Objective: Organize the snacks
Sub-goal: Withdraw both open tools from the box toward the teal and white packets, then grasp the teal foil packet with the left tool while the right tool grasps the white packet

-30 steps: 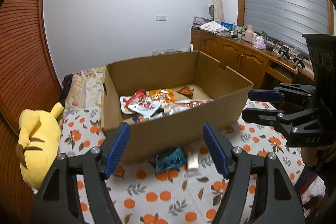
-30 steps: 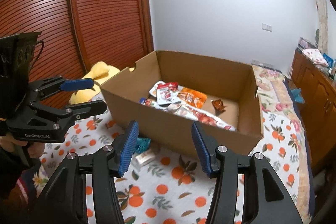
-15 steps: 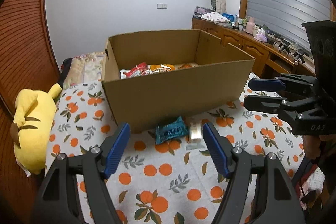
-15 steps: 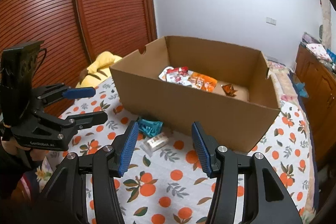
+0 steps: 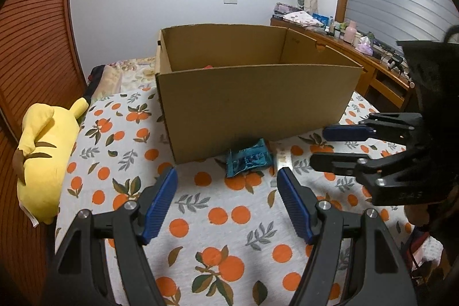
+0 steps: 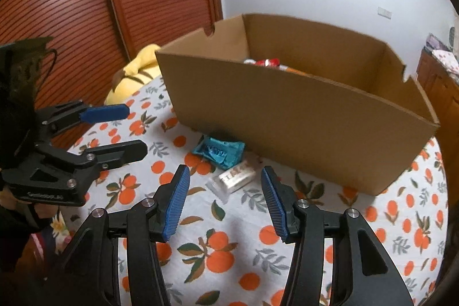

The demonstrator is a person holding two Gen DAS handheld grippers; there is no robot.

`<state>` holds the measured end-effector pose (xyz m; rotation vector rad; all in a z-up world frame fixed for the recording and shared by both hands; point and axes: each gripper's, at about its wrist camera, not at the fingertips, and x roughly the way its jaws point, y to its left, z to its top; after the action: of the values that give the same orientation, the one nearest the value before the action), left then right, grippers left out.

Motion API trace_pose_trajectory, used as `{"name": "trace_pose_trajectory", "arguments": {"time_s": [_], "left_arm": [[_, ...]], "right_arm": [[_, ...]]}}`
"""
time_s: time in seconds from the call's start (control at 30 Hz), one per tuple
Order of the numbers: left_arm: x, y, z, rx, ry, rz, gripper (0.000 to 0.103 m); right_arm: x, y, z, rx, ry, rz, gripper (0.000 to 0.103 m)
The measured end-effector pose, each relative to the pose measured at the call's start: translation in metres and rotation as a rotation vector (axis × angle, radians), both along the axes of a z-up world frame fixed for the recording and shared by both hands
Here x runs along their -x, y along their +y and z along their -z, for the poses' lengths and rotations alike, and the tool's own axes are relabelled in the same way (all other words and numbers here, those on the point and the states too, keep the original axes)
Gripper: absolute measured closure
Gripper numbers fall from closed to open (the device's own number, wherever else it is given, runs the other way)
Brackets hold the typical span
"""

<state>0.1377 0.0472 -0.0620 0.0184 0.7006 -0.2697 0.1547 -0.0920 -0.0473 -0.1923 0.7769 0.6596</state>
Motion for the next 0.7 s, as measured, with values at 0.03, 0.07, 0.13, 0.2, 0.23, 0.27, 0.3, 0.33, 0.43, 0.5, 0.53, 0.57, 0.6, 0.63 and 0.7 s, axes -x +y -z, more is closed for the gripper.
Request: {"name": "trace_pose_trajectory", "arguments": {"time_s": [0.03,0.07,0.13,0.2,0.23,0.27,0.3,0.33,0.43,0.5,0.53,0.57,0.6,0.63,0.7], "left_arm": [[0.0,0.001,0.001,0.0,0.001,-0.002,0.031],[-0.001,0.003,0.003,0.0,0.003,-0.006,0.031],[-0.002,0.005,0.005,0.003,0.009,-0.009,0.031],[-0.004,0.007,0.008,0.001,0.014,-0.011,0.031],[-0.004,0.008,0.009,0.001,0.018,-0.011,0.031],[-0.005,0.009,0.011,0.001,0.021,-0.012,0.031],[-0.005,0.009,0.012,0.001,0.023,-0.012,0.031],[-0.006,0.009,0.013,0.002,0.024,-0.013,0.031],[-0.006,0.01,0.014,0.007,0.027,-0.014,0.031],[-0.006,0.01,0.015,0.008,0.027,-0.014,0.031],[-0.006,0.01,0.014,0.008,0.028,-0.014,0.031],[-0.006,0.01,0.015,0.008,0.029,-0.015,0.031],[-0.007,0.01,0.015,0.008,0.03,-0.015,0.031],[-0.007,0.01,0.015,0.011,0.03,-0.016,0.031],[-0.007,0.01,0.016,0.015,0.031,-0.017,0.031]], "right_arm": [[-0.002,0.002,0.002,0.007,0.005,0.003,0.053],[-0.006,0.005,0.006,0.014,0.014,0.006,0.053],[-0.013,0.01,0.012,0.017,0.037,0.012,0.053],[-0.021,0.014,0.017,0.03,0.05,0.025,0.053],[-0.024,0.015,0.019,0.038,0.053,0.031,0.053],[-0.027,0.017,0.022,0.047,0.056,0.039,0.053],[-0.029,0.018,0.024,0.053,0.06,0.045,0.053],[-0.033,0.019,0.027,0.058,0.067,0.05,0.053],[-0.041,0.021,0.035,0.073,0.084,0.067,0.053],[-0.044,0.02,0.04,0.075,0.106,0.063,0.053],[-0.044,0.019,0.043,0.082,0.114,0.063,0.053],[-0.044,0.019,0.045,0.087,0.12,0.063,0.053],[-0.045,0.018,0.047,0.092,0.129,0.062,0.053],[-0.045,0.017,0.049,0.092,0.14,0.06,0.054],[-0.044,0.014,0.049,0.088,0.134,0.061,0.054]]}}
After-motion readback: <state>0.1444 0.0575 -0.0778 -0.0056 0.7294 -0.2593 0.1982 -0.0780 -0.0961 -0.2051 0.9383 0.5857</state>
